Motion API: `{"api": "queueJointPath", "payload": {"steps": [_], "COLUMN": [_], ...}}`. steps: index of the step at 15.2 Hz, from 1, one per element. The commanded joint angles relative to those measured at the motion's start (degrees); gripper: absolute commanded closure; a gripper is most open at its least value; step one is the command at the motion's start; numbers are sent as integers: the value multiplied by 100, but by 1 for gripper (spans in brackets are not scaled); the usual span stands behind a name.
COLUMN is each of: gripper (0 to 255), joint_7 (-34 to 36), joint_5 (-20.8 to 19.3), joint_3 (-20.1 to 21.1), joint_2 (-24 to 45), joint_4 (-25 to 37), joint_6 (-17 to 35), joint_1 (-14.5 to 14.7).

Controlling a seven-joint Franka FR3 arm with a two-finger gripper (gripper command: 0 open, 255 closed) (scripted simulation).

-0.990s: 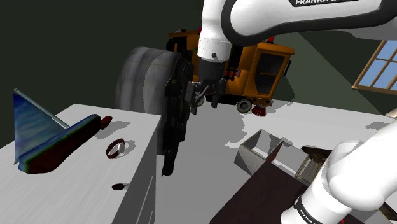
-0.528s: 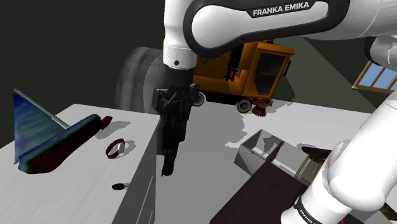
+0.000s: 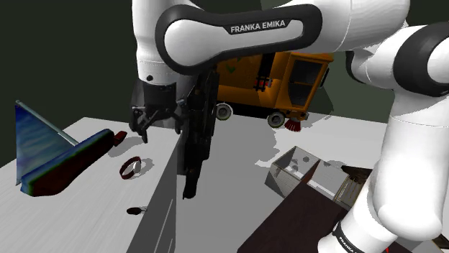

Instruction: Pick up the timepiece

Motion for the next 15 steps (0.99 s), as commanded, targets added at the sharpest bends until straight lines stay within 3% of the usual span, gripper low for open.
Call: {"api": "queueJointPath", "payload": {"steps": [1, 5, 14, 15], "gripper": [0, 0, 0, 255], "joint_7": [290, 596, 672, 678], "joint_5": [-319, -813, -851, -851], "joint_3": [-10, -154, -192, -191], "joint_2": [564, 1639, 1675, 1673], "joint_4": [609, 1999, 1461, 1456], "joint_6": [-126, -518, 38, 41], "joint_1": [278, 886, 817, 821]}}
